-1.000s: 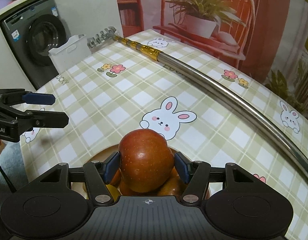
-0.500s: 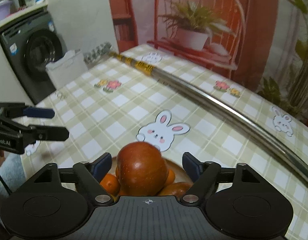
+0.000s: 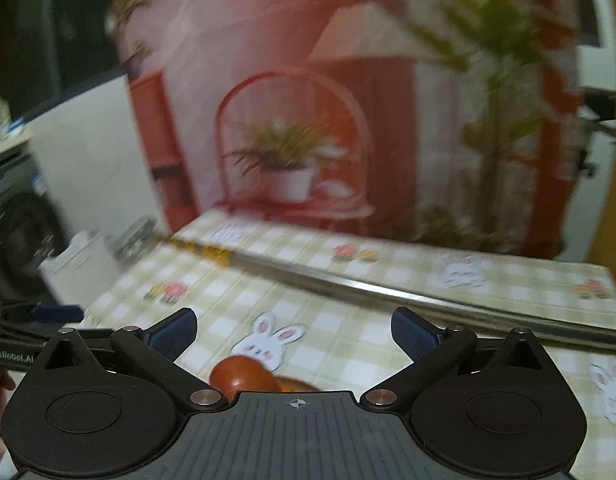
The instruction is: Organize fruits
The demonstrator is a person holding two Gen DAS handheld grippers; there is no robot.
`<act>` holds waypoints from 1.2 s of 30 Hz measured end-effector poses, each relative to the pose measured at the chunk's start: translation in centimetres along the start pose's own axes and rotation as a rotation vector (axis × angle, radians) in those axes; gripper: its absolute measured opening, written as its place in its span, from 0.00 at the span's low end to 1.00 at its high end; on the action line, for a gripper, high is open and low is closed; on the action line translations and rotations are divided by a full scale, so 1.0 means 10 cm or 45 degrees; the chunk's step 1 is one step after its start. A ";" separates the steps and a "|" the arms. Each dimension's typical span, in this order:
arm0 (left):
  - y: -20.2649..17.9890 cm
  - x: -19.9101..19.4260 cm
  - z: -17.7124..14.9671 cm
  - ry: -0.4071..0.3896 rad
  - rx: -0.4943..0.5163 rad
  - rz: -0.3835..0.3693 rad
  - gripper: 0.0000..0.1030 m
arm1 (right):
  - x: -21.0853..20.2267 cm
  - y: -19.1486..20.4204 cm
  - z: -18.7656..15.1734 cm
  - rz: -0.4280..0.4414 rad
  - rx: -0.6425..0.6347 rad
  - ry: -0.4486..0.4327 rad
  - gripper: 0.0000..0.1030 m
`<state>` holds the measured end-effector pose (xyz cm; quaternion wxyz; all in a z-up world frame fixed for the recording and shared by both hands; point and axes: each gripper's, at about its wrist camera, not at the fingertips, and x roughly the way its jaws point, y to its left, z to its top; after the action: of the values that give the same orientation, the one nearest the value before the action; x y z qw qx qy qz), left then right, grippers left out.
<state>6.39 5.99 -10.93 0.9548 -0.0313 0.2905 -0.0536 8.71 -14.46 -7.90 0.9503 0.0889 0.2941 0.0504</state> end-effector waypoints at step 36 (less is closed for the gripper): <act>-0.70 -0.95 0.52 -0.338 0.156 -0.015 1.00 | -1.52 -0.05 0.26 -0.219 0.137 -0.338 1.00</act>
<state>0.86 0.31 -0.75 0.9847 0.0186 0.1576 -0.0723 -2.24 -17.59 2.47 0.9755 0.1199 0.1749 -0.0590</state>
